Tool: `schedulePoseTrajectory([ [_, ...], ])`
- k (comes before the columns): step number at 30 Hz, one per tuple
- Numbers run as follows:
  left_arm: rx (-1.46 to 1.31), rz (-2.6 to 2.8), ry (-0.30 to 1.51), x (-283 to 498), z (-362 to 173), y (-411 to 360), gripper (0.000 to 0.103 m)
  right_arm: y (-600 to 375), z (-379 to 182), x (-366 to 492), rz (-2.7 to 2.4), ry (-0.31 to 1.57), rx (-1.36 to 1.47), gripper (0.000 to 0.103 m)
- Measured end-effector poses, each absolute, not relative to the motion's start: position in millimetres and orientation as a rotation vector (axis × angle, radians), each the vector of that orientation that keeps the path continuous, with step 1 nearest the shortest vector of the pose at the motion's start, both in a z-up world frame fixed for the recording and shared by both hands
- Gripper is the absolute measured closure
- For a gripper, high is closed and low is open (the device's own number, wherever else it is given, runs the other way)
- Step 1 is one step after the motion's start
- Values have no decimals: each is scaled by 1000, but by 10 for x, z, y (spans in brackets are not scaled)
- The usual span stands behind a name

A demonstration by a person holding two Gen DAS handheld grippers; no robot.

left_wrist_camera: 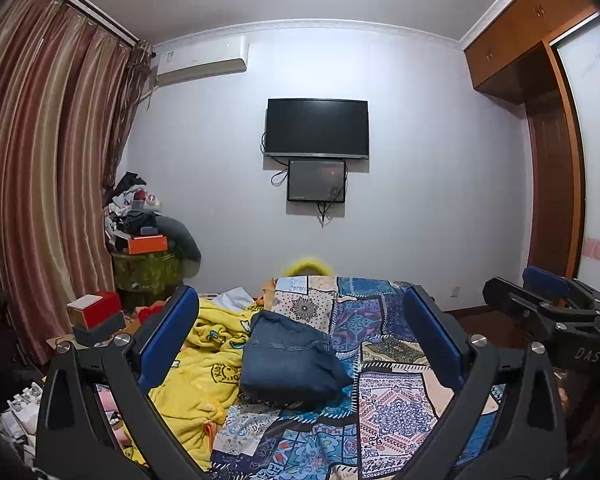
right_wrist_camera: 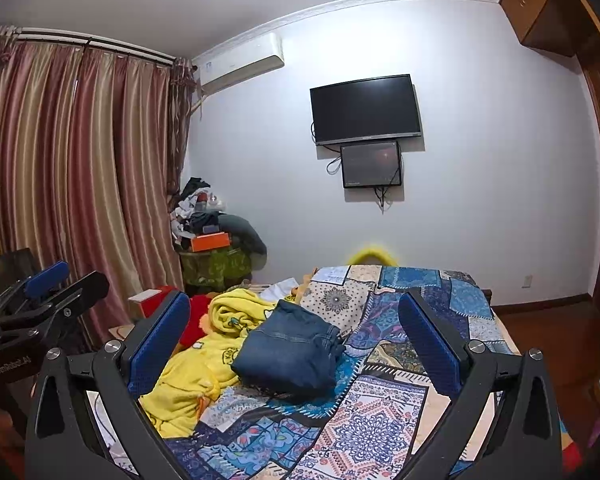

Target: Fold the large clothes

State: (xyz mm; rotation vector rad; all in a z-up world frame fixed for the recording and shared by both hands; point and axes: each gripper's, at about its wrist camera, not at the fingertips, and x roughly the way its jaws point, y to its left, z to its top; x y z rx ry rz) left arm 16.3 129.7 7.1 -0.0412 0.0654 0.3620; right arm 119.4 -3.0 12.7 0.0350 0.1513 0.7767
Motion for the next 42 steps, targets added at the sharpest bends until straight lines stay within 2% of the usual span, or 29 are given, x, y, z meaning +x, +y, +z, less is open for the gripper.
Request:
schedulePoseTrajectory([
  [42,-60,316,127,319,-15,1317,1,-147,216,1174,752,183,55,0],
])
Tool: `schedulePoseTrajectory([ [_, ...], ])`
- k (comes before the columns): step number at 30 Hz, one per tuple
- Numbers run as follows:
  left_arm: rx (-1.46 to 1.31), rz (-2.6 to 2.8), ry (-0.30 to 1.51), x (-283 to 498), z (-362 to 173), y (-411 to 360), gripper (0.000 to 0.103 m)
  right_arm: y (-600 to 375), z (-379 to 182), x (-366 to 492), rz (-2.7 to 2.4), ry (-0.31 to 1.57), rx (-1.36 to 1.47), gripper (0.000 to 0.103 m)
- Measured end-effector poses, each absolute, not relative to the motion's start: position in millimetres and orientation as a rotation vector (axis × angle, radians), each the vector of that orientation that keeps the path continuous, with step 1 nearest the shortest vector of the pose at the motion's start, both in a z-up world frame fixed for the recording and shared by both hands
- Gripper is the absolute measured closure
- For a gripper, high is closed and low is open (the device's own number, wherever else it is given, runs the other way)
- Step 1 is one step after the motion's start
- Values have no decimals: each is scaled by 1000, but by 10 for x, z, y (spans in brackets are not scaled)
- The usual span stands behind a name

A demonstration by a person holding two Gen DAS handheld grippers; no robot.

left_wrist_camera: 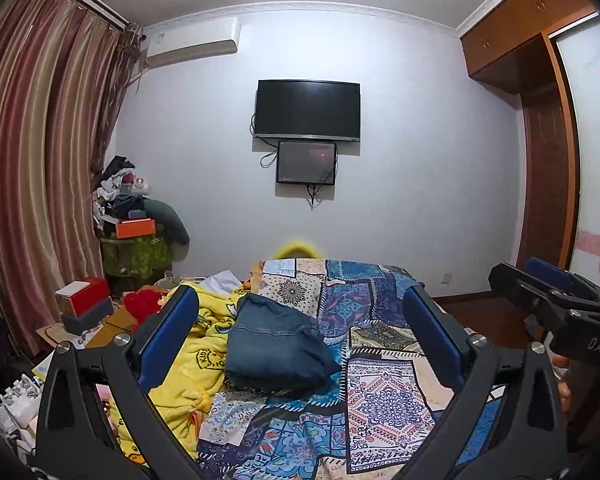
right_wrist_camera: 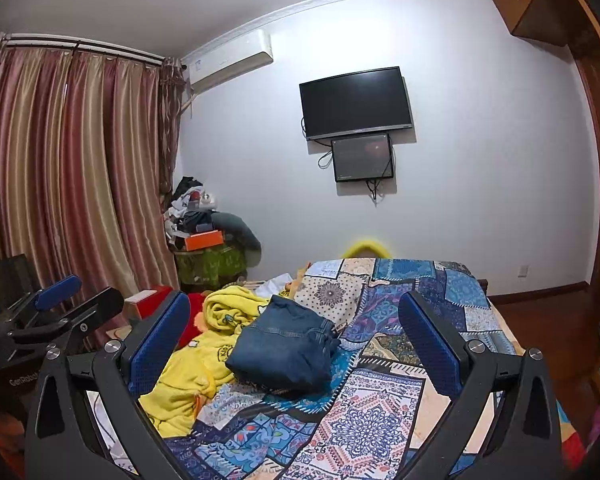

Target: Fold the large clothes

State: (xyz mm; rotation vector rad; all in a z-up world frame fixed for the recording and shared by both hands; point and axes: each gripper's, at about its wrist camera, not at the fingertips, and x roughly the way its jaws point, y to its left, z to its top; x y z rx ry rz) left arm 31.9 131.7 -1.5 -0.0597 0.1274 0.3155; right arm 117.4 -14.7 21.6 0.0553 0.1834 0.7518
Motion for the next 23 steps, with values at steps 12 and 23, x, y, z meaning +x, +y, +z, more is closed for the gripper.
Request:
schedulePoseTrajectory([
  [12,-59,283,149,388,-49,1327,1,-117,200,1195,746,186,54,0],
  [23,-81,273,166,473,-110,1424,1,-55,138,1247,746,206,51,0],
])
